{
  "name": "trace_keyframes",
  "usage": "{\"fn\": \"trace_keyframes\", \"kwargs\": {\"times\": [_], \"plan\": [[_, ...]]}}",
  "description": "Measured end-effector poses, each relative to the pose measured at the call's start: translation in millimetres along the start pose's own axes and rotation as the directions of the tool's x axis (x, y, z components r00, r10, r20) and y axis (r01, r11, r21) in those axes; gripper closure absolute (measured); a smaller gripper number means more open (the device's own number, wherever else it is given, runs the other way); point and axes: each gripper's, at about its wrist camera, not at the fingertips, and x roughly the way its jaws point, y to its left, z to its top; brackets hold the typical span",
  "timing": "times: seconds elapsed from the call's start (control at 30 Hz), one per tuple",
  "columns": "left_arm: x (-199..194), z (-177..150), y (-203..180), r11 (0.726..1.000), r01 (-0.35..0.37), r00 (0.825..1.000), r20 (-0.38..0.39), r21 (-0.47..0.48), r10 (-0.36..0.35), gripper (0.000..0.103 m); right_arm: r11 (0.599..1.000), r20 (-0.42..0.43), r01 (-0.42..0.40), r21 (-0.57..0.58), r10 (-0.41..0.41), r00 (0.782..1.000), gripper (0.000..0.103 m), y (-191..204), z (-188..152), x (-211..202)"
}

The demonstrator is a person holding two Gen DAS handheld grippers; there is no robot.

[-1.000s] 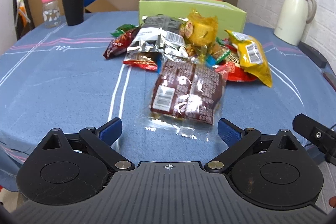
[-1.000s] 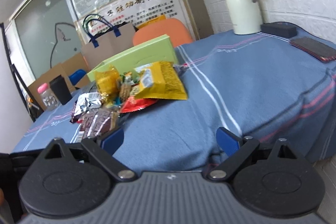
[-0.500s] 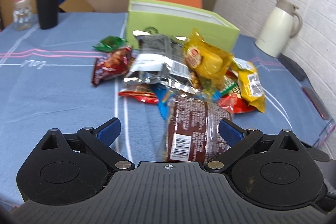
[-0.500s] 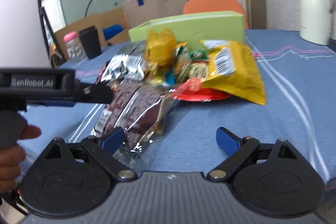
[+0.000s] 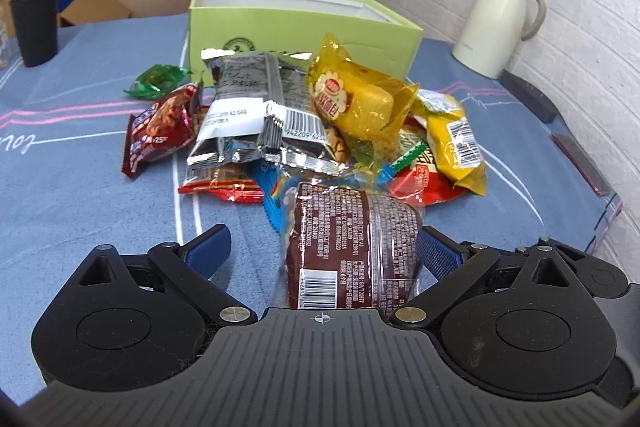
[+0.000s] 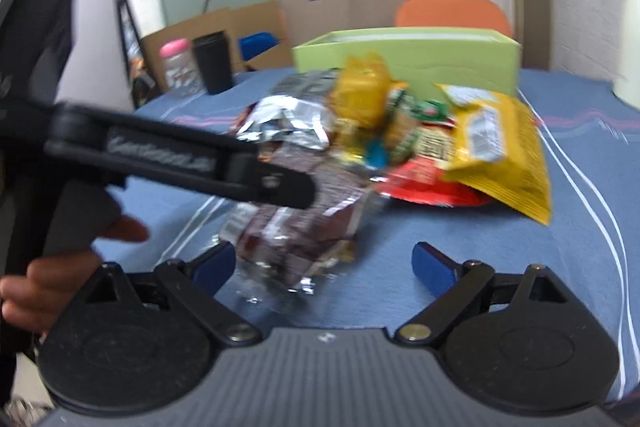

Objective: Organize snacks
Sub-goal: 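Lower the left tool and grasp the brown wrapped cake pack, then carry the brown cake pack into the green box and release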

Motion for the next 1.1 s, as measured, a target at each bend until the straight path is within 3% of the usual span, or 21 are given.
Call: {"fn": "trace_keyframes", "kwargs": {"times": [0.33, 0.67, 0.7, 0.73, 0.93, 1.1], "plan": [[12.5, -0.6, -2.6, 0.999, 0.049, 0.998, -0.038, 0.021, -0.049, 0.019, 1.000, 0.004, -0.006, 0.012, 0.006, 1.000, 0.010, -0.9, 6.1, 10.1], [18.2, -8.7, -1.3, 0.999, 0.053, 0.997, -0.060, 0.008, -0.053, 0.022, 1.000, -0.008, -0.010, -0.010, 0.009, 1.000, 0.010, 6.8, 1.3, 22.0], [17.7, -9.6, -2.9, 0.998, 0.054, 0.997, -0.057, 0.014, -0.053, 0.030, 1.000, -0.007, -0.011, -0.025, 0.011, 1.000, 0.012, 10.8, 0.7, 23.0], [16.5, -10.5, -5.1, 0.997, 0.067, 0.996, -0.057, 0.028, -0.065, 0.044, 0.999, -0.003, -0.015, -0.035, 0.015, 1.000, 0.016, 14.1, 0.4, 22.2], [-5.8, -10.2, 1.7, 0.996, 0.075, 0.995, -0.068, -0.038, -0.078, 0.049, 0.998, 0.006, -0.058, -0.033, 0.058, 0.998, 0.023, 25.3, 8.5, 3.2], [-45.6, 5.3, 2.0, 0.998, 0.055, 0.998, 0.022, -0.030, -0.054, 0.049, 0.993, 0.087, -0.090, -0.074, 0.096, 0.992, 0.022, 39.9, 34.2, -14.4]]}}
